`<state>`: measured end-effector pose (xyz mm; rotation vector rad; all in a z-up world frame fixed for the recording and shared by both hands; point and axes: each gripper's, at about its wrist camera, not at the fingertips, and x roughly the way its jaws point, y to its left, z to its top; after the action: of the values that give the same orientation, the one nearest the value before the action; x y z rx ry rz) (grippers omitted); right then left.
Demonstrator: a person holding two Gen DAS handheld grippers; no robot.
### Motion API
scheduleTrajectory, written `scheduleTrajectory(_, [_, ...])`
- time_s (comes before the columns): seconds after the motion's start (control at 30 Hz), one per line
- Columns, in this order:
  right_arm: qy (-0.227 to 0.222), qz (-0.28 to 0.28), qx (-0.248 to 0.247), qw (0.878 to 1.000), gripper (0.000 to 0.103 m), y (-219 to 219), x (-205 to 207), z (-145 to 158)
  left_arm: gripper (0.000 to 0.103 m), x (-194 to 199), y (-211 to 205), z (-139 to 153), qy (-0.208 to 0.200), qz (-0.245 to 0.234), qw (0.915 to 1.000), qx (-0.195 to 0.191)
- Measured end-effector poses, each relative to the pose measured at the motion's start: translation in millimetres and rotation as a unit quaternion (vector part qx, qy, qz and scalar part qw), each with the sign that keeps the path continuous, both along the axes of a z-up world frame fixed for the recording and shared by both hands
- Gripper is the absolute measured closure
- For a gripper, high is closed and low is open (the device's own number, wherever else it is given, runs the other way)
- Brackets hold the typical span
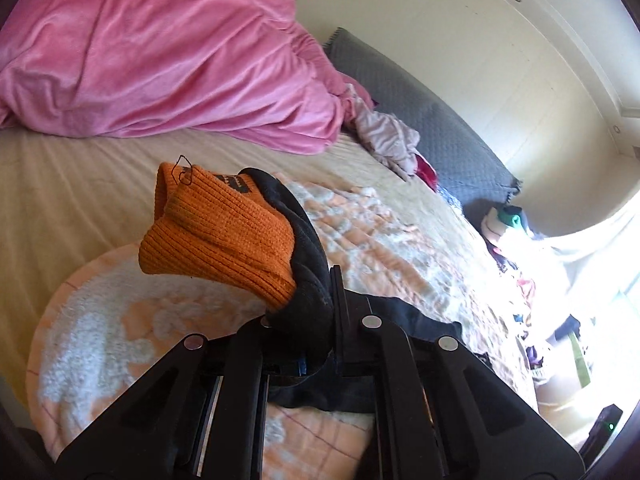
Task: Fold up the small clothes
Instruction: 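Grasp the orange cuff with the left gripper and lift the sleeve, then fold the sleeve across the shirt front toward the right gripper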
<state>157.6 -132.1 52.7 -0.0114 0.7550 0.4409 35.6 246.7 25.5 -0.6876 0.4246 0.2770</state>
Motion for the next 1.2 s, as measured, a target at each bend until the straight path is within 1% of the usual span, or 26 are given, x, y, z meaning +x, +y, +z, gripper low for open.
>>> scheduleTrajectory(0.17, [-0.003,-0.010,0.014,1.000,0.005,-9,1,6,0.100,10,-22,12,-0.009,-0.033,0.9994,0.010])
scheduleTrajectory(0.37, [-0.008,-0.021,0.026,0.999,0.005,-20,3,14,0.100,26,-51,22,-0.018,-0.073,0.9970,0.013])
scheduleTrajectory(0.67, [-0.011,-0.047,0.044,0.998,0.005,-44,9,23,0.100,51,-96,29,-0.018,-0.130,0.9910,0.027])
scheduleTrajectory(0.73, [-0.010,-0.055,0.047,0.997,0.005,-50,10,24,0.100,55,-106,29,-0.012,-0.143,0.9889,0.039])
scheduleTrajectory(0.77, [-0.009,-0.059,0.047,0.997,0.005,-52,11,25,0.100,58,-112,28,-0.011,-0.137,0.9897,0.039])
scheduleTrajectory(0.83, [-0.008,-0.067,0.050,0.996,0.005,-59,12,27,0.100,64,-124,25,0.001,-0.147,0.9875,0.056])
scheduleTrajectory(0.97, [-0.006,-0.084,0.060,0.995,0.005,-72,13,32,0.100,74,-145,17,0.022,-0.171,0.9830,0.063])
scheduleTrajectory(1.07, [-0.007,-0.093,0.064,0.994,0.005,-79,13,35,0.100,80,-160,12,0.034,-0.189,0.9785,0.075])
scheduleTrajectory(1.2, [-0.008,-0.101,0.071,0.992,0.005,-87,14,39,0.100,88,-182,5,0.051,-0.221,0.9694,0.094])
